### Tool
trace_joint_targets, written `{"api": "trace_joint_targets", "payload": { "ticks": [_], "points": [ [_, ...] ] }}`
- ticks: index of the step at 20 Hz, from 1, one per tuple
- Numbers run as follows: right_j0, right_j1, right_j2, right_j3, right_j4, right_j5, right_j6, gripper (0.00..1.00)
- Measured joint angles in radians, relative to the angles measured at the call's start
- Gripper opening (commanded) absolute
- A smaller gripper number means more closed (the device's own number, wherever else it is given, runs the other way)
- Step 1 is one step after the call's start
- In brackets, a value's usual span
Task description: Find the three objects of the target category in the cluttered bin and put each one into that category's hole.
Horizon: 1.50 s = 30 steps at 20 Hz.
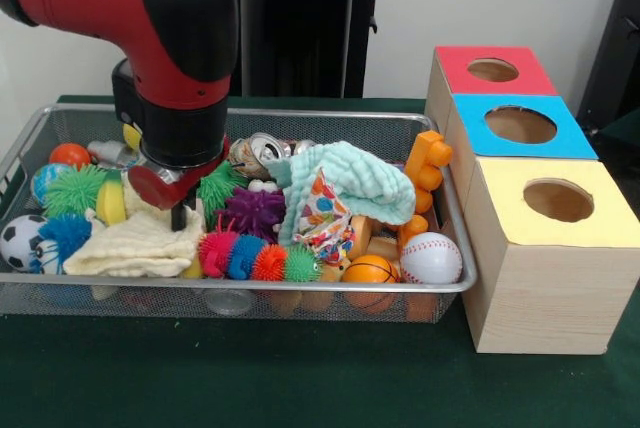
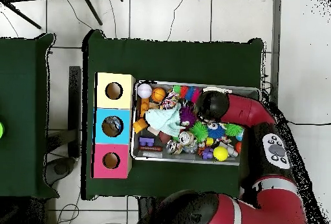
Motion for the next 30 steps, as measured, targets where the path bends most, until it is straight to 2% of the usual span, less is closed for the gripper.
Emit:
{"api": "trace_joint_targets", "payload": {
  "ticks": [5, 10, 17, 30],
  "points": [
    [0.012, -0.031, 0.001, 0.043, 0.008, 0.000, 0.000, 0.00],
    [0.038, -0.095, 0.010, 0.134, 0.061, 0.000, 0.000, 0.00],
    [0.087, -0.183, 0.045, 0.256, 0.174, 0.000, 0.000, 0.00],
    [0.099, -0.234, 0.151, 0.386, 0.284, 0.000, 0.000, 0.00]
  ]
}}
